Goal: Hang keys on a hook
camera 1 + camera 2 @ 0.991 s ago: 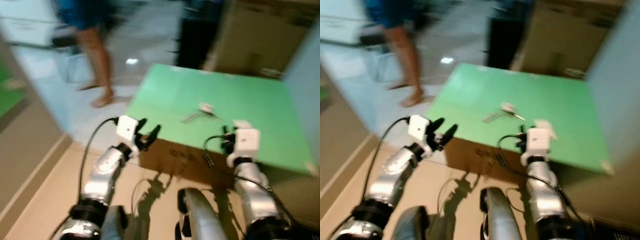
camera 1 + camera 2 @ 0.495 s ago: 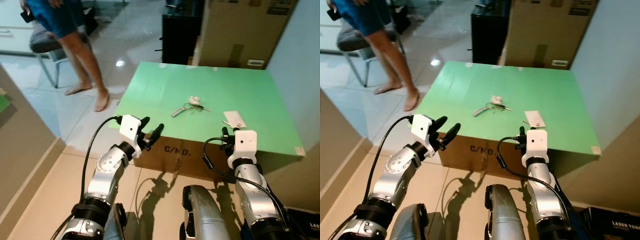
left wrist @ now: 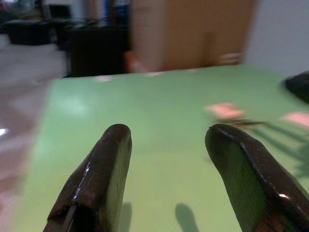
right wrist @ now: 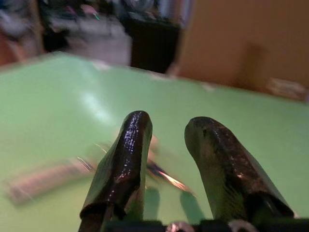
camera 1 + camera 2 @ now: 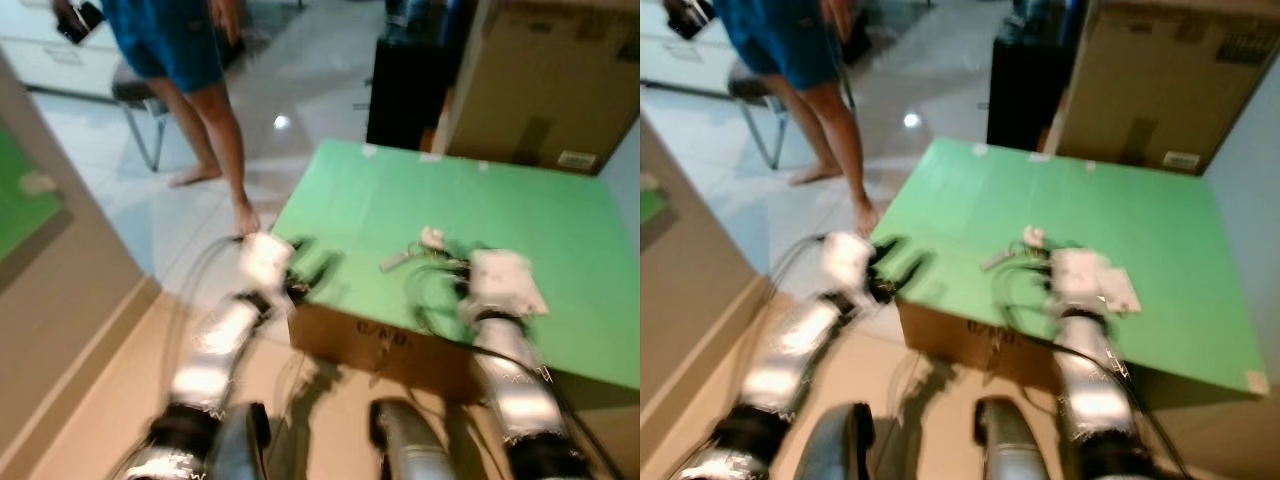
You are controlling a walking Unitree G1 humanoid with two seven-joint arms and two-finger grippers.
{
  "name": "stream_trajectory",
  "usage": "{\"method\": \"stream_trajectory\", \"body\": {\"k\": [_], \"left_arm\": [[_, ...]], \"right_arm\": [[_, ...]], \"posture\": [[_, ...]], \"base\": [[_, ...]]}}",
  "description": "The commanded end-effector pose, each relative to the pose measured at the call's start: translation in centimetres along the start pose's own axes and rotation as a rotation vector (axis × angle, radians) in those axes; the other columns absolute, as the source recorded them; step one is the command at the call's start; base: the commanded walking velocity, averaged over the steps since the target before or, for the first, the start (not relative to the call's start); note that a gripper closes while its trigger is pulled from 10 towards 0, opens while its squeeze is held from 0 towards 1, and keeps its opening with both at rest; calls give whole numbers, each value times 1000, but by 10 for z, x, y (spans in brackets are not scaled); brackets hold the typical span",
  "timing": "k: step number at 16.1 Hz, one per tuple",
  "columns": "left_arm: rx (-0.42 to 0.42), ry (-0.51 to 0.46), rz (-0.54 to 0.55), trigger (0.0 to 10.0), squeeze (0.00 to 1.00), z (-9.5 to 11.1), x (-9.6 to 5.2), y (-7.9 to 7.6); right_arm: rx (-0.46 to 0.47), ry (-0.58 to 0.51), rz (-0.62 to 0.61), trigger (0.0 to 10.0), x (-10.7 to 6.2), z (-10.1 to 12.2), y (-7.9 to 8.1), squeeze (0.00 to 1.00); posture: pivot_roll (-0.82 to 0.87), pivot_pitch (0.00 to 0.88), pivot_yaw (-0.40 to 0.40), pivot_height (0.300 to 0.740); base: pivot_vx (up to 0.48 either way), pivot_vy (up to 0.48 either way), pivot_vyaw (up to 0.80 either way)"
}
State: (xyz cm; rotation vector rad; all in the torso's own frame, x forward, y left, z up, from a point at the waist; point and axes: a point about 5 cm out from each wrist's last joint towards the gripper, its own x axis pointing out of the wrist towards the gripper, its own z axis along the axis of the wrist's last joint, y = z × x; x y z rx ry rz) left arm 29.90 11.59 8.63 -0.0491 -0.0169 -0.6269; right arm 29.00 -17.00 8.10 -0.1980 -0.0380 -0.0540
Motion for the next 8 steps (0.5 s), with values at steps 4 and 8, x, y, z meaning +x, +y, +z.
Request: {"method": "stream_trajectory", "body": {"k": [4,8], "left_arm": [[48,-38,-99,10000,0,10,11,-22],[24,-42,-122,10000,0,13,14,-23]], "right_arm": [[-67,-177,-121,10000,1,47,-26,0],[-18,-95,-152,10000,-6,32,-28,0]], "posture": [[-189,32,20,581],[-210,36,37,581]], "base": [[240,0,0],[0,0,-305]]}}
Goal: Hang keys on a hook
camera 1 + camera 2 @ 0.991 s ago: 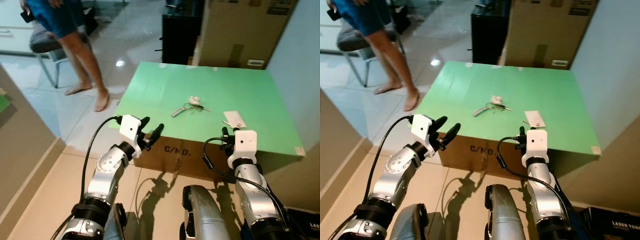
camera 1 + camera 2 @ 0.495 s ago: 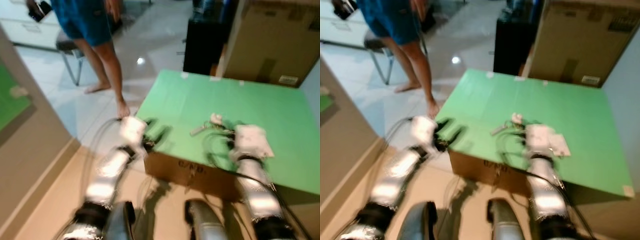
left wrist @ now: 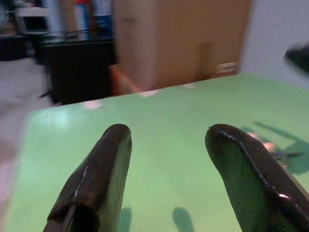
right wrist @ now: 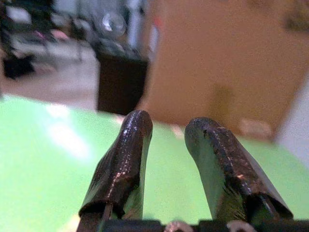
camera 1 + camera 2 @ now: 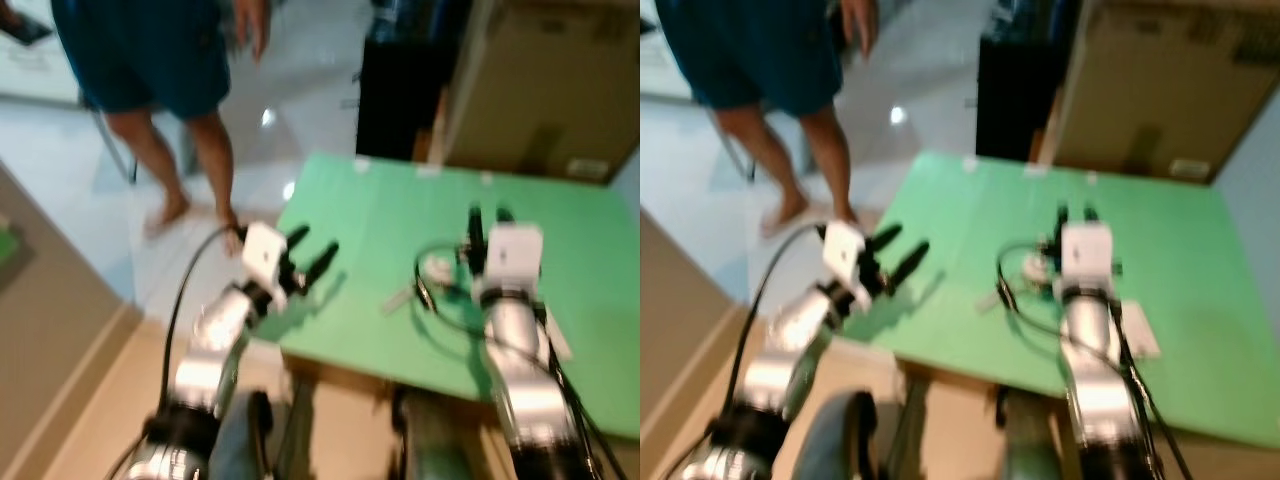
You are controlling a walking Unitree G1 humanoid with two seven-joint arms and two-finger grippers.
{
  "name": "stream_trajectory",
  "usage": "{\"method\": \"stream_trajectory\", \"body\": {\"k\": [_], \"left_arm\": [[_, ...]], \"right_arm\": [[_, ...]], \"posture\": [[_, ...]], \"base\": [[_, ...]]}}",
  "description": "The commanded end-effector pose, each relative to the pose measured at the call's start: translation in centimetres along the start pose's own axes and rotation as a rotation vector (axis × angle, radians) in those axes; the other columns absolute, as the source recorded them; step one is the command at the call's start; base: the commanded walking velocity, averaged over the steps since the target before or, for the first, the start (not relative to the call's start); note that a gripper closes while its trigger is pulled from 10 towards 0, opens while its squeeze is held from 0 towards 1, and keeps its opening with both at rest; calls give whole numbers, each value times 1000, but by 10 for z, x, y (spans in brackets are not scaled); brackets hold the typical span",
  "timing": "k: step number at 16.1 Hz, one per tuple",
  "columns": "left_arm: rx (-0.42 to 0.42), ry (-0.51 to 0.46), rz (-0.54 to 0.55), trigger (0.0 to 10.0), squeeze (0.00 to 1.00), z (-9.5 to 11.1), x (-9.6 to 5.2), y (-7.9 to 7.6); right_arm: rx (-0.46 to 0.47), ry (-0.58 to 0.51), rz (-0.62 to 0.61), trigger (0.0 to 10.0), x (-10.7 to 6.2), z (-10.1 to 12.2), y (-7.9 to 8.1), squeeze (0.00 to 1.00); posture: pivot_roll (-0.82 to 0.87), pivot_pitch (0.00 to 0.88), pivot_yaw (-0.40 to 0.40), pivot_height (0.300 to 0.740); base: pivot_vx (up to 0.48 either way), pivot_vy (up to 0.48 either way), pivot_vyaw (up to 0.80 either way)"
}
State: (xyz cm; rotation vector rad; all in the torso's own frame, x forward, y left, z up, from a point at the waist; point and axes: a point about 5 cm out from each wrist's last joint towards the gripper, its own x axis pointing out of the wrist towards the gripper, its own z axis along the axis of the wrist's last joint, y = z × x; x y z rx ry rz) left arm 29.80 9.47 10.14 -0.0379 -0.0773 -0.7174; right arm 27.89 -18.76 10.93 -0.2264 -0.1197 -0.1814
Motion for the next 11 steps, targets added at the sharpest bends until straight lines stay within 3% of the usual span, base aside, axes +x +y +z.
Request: {"method": "stream_trajectory", "body": {"k": [1,4,7,11], "left_arm": [[-3,13,-40,10000,0,-1,3,-5],[5,17,-54,10000,0,2,5,-4],[70,54,-107,10000,0,6,11,-2],[134,135,-188,10000,0,3,34,-5]], "right_arm": [[11,-18,-17,10000,2,7,-4,0],[18,-7,-10,10000,1,6,-1,0],[15,2,-2,10000,-3,5,1,0],[29,11,1,10000,-9,6,4,0]], "posture": [[-212,36,40,581],[-217,40,49,560],[-216,51,54,556],[-242,72,69,556]], "base": [[0,0,-500],[0,0,-452],[0,0,0],[0,0,0]]}}
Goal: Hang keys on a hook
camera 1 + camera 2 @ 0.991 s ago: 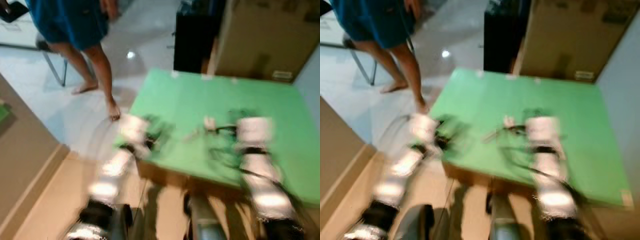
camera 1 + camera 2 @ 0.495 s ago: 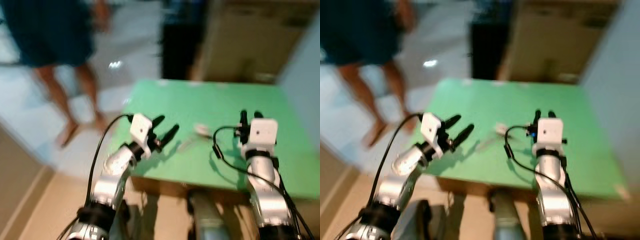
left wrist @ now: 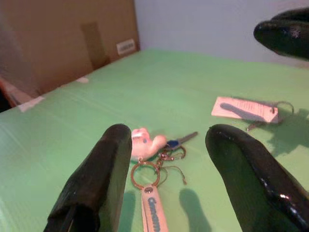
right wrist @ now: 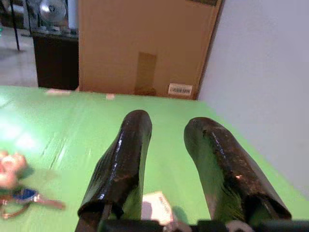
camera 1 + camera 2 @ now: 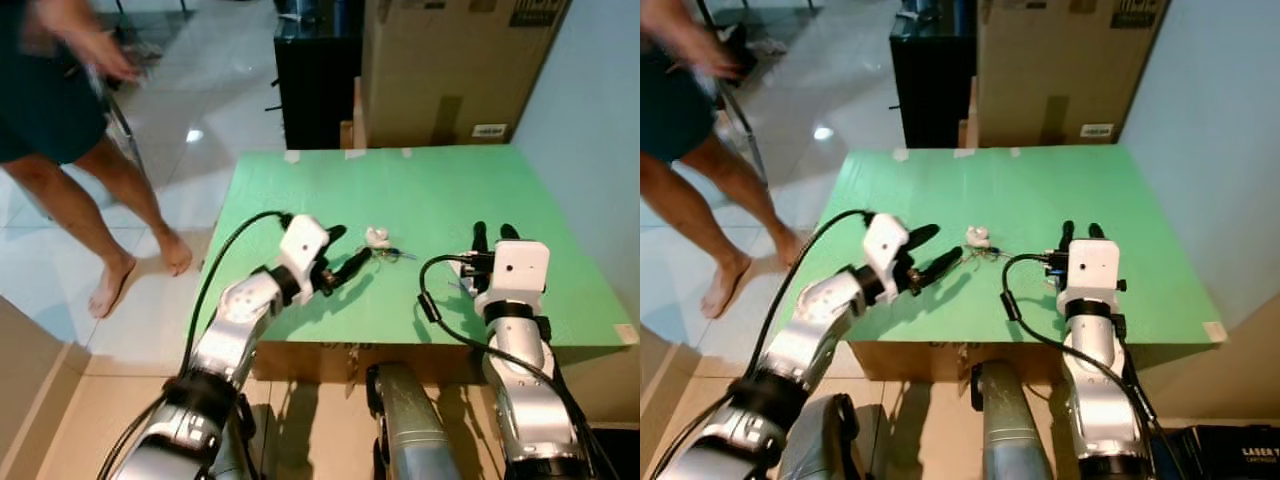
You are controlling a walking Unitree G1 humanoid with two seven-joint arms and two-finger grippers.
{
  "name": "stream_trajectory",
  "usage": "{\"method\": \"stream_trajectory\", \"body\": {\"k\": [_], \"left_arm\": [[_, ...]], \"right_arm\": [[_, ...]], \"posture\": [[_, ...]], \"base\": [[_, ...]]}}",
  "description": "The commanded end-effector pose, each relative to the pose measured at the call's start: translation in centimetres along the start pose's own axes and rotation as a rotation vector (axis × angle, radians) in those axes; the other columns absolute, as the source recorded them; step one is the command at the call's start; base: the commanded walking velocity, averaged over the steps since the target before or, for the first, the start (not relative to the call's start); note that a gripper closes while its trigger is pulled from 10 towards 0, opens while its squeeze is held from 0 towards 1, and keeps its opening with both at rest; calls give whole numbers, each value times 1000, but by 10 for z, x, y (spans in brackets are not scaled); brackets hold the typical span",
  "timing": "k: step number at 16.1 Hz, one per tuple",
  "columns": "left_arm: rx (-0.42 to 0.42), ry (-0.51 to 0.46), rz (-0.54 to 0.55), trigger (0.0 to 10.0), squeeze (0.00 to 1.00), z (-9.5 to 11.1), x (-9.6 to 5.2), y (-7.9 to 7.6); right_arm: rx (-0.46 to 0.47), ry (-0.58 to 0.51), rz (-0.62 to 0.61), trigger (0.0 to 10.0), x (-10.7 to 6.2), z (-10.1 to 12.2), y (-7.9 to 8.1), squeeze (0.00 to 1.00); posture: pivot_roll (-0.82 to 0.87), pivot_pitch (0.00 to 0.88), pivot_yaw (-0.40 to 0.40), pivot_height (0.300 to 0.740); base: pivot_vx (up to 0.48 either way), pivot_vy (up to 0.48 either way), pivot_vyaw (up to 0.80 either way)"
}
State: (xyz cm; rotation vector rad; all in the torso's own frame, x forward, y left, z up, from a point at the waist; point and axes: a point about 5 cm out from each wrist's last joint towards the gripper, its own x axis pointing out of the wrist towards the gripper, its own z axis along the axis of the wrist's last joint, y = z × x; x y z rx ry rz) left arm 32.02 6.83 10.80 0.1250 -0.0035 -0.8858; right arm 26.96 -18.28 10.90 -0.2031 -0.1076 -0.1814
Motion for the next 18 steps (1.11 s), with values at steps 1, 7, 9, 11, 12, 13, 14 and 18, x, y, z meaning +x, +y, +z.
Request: {"method": "stream_trajectory", "body": {"k": [1,7,9,11,12,13,14,18], "left_arm": [[26,23,-15,10000,0,1,5,2],[-9,57,15,10000,0,13,28,16],[-48,76,-17,10000,0,9,33,9],[-47,113,-25,10000,0,2,36,5],[-40,125,-21,10000,0,0,37,4],[-36,128,-17,10000,0,0,37,4],[-29,134,-12,10000,0,-1,37,4],[-30,120,12,10000,0,4,41,7]], "right_arm": [[9,3,2,10000,-2,3,1,0],[7,64,-32,10000,-30,-7,-8,0],[6,71,-38,10000,-34,-6,-10,0],[2,71,-43,10000,-35,-4,-12,0],[0,73,-44,10000,-36,-3,-13,0],[-1,74,-43,10000,-36,-2,-13,0],[-2,75,-43,10000,-37,-2,-13,0],[-6,87,-36,10000,-38,-3,-14,0]], "posture": [[-251,74,74,556],[-325,115,100,556],[-343,118,101,556],[-348,119,102,556],[-352,122,101,556],[-352,122,101,556],[-352,124,98,556],[-351,126,92,556]], "base": [[0,0,0],[0,0,0],[0,0,0],[0,0,0],[0,0,0],[0,0,0],[0,0,0],[0,0,0]]}}
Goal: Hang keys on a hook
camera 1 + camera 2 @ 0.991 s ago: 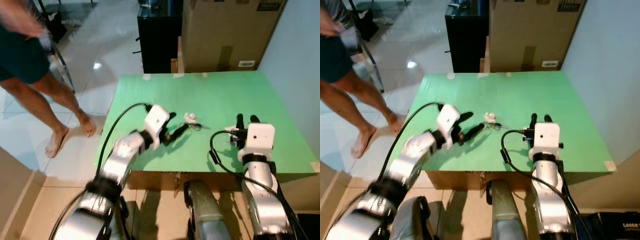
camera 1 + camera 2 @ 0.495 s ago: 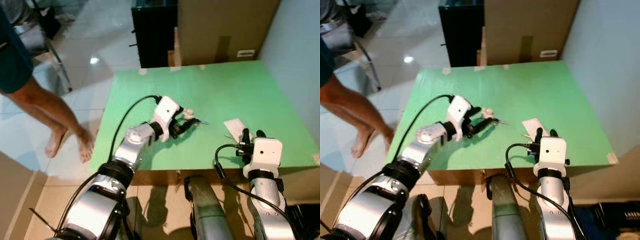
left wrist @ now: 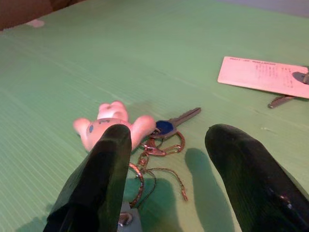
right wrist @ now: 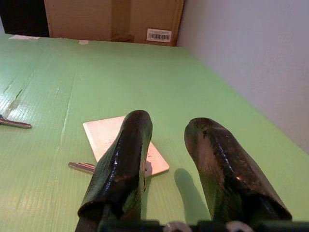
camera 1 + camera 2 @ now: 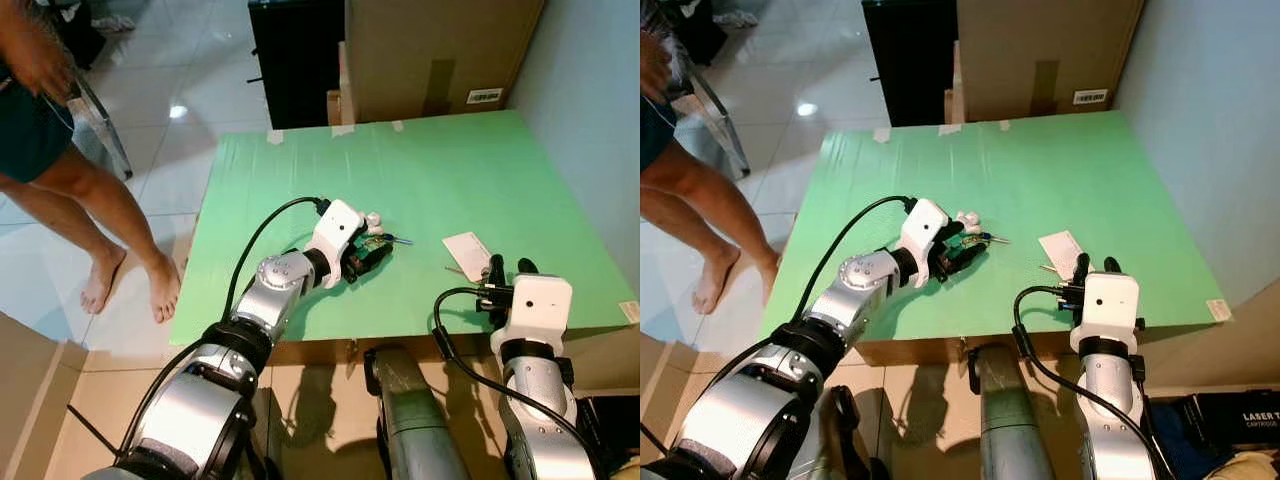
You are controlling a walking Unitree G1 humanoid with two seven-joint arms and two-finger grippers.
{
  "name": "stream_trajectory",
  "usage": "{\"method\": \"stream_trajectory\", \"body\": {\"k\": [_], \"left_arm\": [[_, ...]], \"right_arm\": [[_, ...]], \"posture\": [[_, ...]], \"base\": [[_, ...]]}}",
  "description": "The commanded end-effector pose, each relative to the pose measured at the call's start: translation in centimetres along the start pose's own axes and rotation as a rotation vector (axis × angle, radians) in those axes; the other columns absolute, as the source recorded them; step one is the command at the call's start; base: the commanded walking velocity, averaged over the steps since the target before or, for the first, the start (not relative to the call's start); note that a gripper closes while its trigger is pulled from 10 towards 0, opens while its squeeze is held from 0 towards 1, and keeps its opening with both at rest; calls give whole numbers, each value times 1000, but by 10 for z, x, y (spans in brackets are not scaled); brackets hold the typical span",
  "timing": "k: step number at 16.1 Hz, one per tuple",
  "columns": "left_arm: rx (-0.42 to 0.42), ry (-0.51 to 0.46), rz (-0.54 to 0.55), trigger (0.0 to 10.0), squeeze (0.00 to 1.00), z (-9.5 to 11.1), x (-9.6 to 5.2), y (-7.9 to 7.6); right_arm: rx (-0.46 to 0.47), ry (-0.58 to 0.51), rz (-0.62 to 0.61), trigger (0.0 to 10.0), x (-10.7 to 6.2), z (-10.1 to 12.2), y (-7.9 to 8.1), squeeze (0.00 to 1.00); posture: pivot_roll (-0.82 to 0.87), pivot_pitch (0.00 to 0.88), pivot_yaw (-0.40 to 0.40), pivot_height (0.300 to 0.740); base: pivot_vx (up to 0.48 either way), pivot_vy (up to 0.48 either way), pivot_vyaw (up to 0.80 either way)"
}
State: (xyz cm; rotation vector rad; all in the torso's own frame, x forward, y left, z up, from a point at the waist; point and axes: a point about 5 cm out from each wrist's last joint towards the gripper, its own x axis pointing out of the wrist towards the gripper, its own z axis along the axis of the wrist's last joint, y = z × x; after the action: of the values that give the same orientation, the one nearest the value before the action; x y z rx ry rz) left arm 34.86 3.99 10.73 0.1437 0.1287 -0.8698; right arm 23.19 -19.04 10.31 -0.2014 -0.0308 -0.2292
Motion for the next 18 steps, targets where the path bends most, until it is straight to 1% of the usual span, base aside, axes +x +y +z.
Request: {"method": "stream_trajectory", "body": {"k": [1,7,8,11,16,18], "left_arm": [[10,-2,6,10000,0,3,1,3],[33,7,24,10000,0,5,3,4],[48,16,36,10000,0,5,4,5],[60,30,44,10000,0,3,3,6],[121,83,78,10000,0,-4,4,5],[166,144,122,10000,0,-10,5,3]], "right_arm": [[1,8,5,10000,-2,1,0,0],[3,14,16,10000,-2,1,2,0],[3,17,16,10000,-2,1,3,0],[4,19,18,10000,-3,1,3,0],[1,28,20,10000,-6,-1,3,0],[0,32,23,10000,-8,-1,3,0]], "posture": [[-350,126,93,556],[-349,128,93,556],[-348,129,93,556],[-349,136,93,556],[-357,139,92,556],[-359,142,91,556]], "base": [[0,0,0],[0,0,0],[0,0,0],[0,0,0],[0,0,0],[0,0,0]]}}
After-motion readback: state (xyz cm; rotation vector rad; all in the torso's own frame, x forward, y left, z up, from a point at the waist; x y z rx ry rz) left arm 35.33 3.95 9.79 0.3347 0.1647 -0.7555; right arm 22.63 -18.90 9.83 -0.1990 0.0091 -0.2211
